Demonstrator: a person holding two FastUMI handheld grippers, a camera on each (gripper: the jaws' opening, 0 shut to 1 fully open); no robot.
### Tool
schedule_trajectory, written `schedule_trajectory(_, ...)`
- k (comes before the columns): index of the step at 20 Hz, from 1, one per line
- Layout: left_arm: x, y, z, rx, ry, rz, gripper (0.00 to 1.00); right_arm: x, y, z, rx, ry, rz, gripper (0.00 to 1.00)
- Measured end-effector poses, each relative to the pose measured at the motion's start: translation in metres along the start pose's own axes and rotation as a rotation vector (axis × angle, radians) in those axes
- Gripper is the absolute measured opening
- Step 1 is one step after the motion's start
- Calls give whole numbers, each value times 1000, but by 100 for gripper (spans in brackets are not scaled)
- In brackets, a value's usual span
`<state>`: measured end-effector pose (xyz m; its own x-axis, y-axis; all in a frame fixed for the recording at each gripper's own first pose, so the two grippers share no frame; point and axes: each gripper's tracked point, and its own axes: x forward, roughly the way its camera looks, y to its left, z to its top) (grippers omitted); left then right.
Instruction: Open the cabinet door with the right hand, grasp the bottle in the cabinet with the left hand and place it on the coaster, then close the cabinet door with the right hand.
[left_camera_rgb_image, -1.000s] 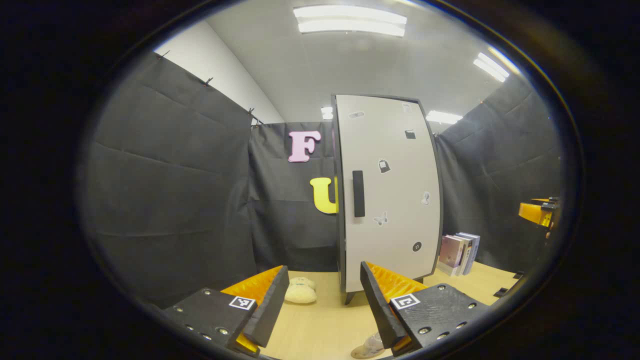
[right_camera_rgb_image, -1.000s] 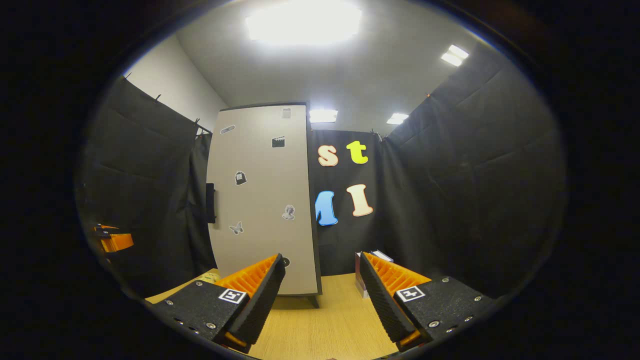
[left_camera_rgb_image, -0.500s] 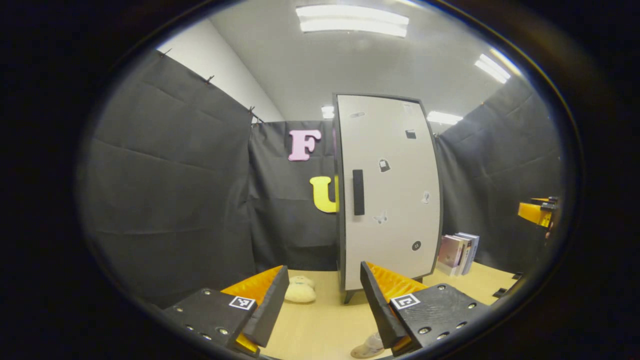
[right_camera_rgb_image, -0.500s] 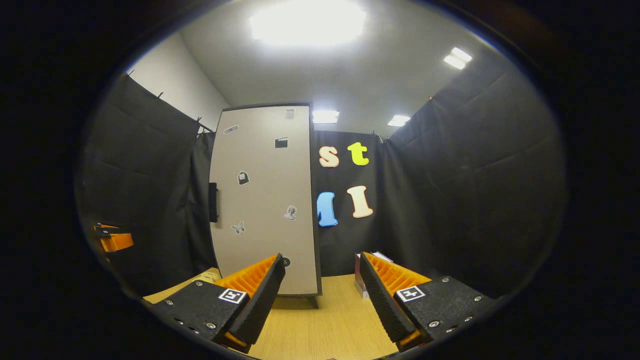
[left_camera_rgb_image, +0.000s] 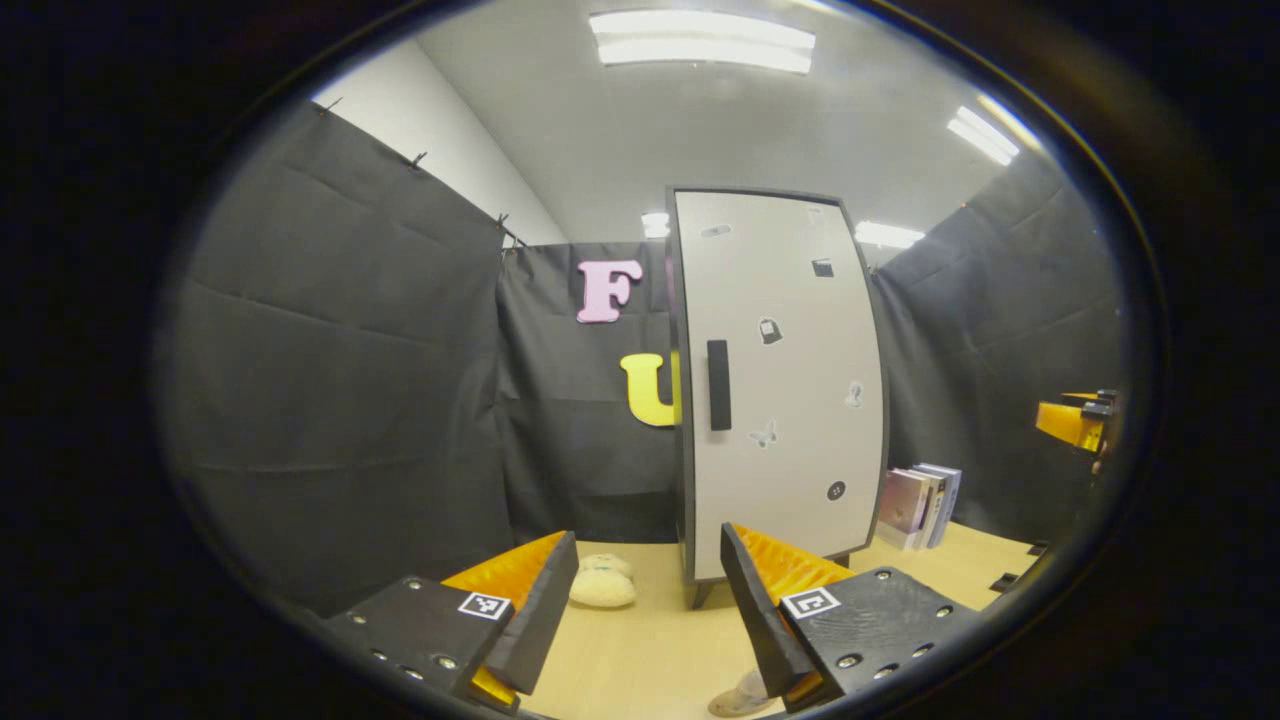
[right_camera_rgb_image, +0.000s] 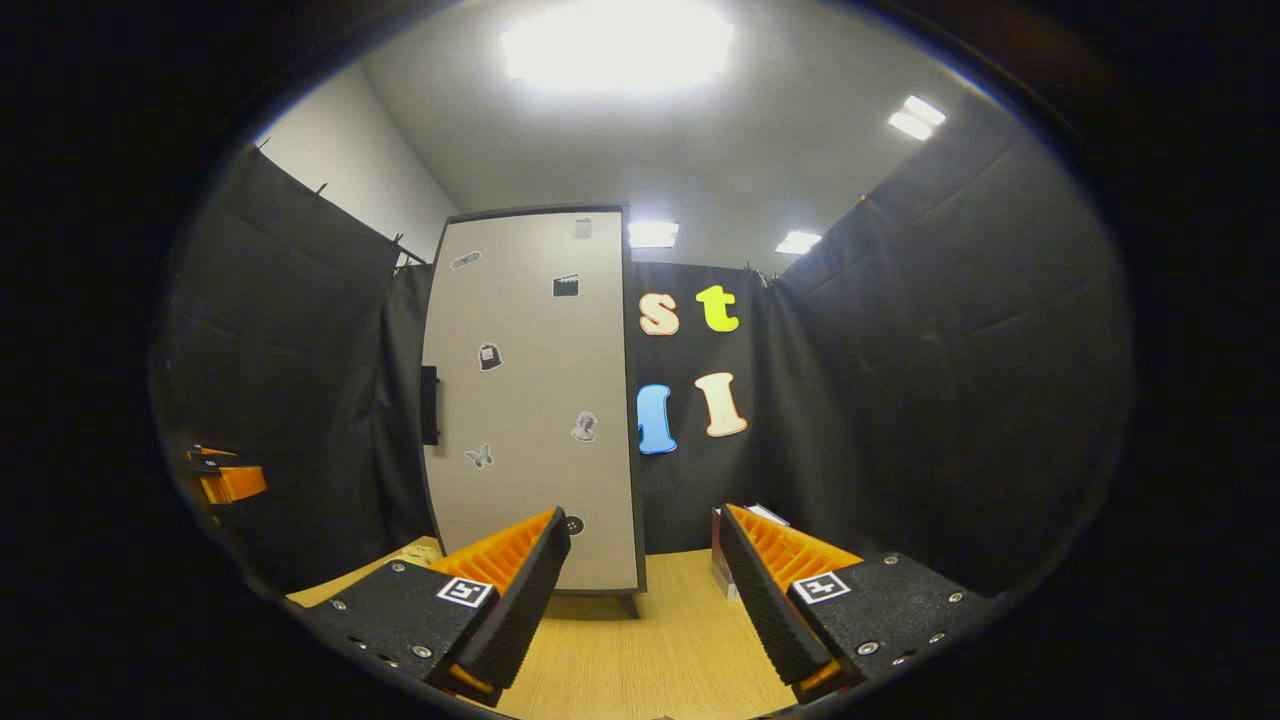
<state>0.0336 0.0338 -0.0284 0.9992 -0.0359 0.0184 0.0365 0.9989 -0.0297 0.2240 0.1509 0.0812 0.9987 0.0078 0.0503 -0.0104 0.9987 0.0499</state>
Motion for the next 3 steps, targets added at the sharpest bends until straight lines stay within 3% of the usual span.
schedule_trajectory(3, 3, 0, -1, 3, -1, -9, 83, 0, 1, 0, 2, 0, -2, 93)
